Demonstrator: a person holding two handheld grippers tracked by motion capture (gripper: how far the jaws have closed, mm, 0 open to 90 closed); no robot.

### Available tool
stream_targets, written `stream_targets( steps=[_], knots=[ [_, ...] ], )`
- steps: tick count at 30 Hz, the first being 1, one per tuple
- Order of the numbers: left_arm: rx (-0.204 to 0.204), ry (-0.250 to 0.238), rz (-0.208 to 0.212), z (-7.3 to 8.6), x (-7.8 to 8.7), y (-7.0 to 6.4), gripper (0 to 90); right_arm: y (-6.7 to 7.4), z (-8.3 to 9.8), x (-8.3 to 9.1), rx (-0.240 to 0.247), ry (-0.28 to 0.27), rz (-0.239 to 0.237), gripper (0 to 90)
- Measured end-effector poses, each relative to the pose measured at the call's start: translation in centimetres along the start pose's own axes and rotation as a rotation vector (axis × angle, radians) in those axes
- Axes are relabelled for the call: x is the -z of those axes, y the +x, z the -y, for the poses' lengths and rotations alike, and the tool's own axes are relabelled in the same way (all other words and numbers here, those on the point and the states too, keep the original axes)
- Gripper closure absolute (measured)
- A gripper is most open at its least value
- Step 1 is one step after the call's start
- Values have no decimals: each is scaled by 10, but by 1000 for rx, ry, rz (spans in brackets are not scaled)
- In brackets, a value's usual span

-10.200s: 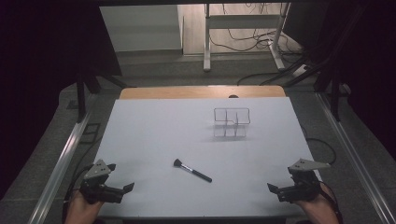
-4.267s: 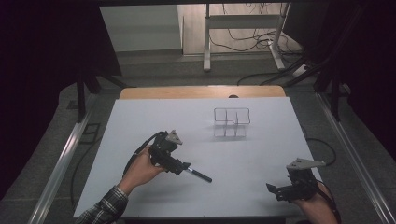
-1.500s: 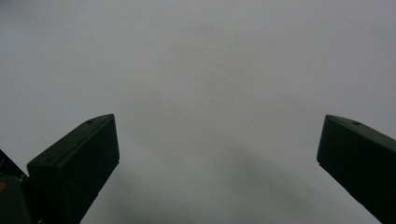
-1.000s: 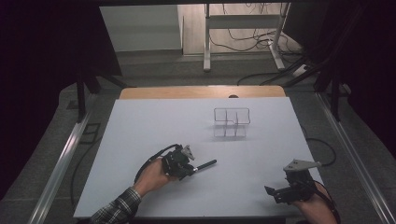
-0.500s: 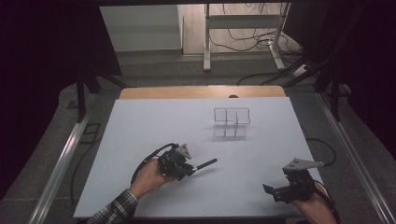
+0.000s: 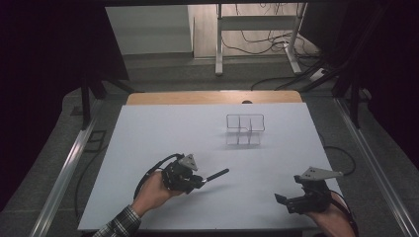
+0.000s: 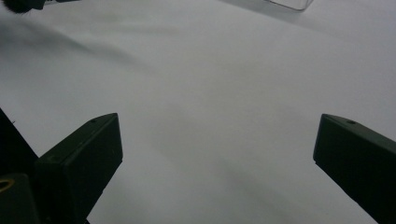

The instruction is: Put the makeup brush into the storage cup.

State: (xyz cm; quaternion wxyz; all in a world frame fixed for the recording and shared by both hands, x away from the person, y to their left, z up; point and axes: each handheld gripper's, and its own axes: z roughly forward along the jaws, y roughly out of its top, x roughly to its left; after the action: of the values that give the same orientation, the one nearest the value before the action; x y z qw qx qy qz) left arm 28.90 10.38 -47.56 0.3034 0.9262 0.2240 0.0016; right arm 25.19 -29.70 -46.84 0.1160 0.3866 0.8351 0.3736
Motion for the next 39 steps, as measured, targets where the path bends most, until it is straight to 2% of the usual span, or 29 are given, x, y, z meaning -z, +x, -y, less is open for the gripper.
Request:
stream_targets(
  steps=[5, 16, 25, 33, 39],
  knots=[
    [1, -6, -1, 3, 3, -4, 770, 3, -1, -3, 36, 40, 5, 5],
    [-10, -10, -2, 7, 9, -12, 770, 13, -13, -5, 114, 30, 9, 0],
    [-8, -9, -4, 13, 13, -20, 770, 22, -25, -9, 146, 16, -16, 0],
    [-10, -22, -12, 16, 19, -22, 770, 29, -33, -18, 148, 43, -46, 0],
    [-13, -22, -15, 15, 21, -22, 770, 34, -43, -26, 179, 48, -54, 0]
  ],
)
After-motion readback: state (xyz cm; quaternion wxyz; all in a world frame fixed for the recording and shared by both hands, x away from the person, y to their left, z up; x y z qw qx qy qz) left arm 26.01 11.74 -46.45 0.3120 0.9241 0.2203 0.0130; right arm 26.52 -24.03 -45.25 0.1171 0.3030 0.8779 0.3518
